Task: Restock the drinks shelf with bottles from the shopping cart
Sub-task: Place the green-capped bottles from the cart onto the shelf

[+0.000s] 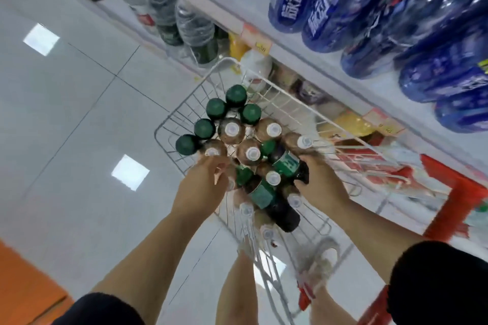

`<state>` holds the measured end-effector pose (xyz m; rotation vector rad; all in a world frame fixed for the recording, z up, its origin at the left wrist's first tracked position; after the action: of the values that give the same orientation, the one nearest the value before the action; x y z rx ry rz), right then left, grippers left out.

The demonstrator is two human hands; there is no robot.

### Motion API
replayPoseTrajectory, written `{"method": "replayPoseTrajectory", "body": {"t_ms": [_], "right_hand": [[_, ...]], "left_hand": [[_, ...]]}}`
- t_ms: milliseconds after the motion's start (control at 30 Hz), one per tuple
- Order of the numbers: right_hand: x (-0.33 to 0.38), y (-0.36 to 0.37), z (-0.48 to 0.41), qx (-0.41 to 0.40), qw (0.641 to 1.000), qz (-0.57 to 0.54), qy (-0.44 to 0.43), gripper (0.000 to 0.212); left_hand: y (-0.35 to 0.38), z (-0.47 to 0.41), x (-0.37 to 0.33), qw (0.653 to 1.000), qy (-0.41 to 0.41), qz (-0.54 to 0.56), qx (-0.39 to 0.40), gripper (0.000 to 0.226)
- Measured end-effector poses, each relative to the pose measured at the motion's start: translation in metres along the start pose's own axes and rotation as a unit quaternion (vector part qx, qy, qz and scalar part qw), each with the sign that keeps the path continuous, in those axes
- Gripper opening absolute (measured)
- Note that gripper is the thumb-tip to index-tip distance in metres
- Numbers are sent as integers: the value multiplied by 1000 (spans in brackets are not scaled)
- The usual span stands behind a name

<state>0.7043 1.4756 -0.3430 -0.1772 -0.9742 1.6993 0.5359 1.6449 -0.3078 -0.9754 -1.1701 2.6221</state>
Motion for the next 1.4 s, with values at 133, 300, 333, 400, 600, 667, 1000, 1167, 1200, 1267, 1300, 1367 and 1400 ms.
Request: {"method": "replayPoseTrajectory", "body": {"t_ms": [133,300,333,400,600,667,1000,1167,1200,1267,1300,1367,1400], "right_hand": [[1,18,-14,-25,998,61,-4,57],[3,18,-17,-69,996,60,-6,57],[2,16,-16,-58,998,35,-5,57],[-1,12,-10,-30,999,-14,-5,59],[-5,-17,30,-2,989,-145,-28,60],[-5,-23,38,-8,983,-181,-24,59],[-8,-33,48,-56,964,-261,-18,56],[-12,-41,59,-65,958,-279,-19,54],[-12,-44,61,-70,956,-284,-18,53],[-11,-52,69,-79,953,-293,-21,52],[-10,-58,74,-84,950,-299,-24,51],[-4,-73,88,-94,943,-317,-30,51],[0,-85,97,-102,939,-326,-36,51]], "left_hand": [[16,-10,6,997,16,-69,-10,24],[23,-8,-9,986,82,-141,-32,27],[25,-9,-11,986,89,-141,-26,29],[31,-14,-9,983,91,-161,8,32],[60,-25,-12,963,65,-239,110,40],[66,-28,-17,965,51,-223,124,39],[48,-3,-49,991,55,-71,98,24],[25,6,-76,994,67,-59,64,25],[14,9,-82,995,78,-51,46,26],[-9,15,-97,993,107,-39,12,29],[-21,20,-106,992,122,-37,-1,32],[-48,31,-129,988,151,-27,-24,35],[-62,38,-144,985,166,-14,-37,36]]}}
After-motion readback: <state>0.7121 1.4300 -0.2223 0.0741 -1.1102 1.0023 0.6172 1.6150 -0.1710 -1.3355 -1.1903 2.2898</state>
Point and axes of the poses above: each hand's wrist, its own z-axis away from the middle knuckle, its own y-axis out of the palm, x = y × z, the point moved 6 cm from there along -z, towards the middle knuckle
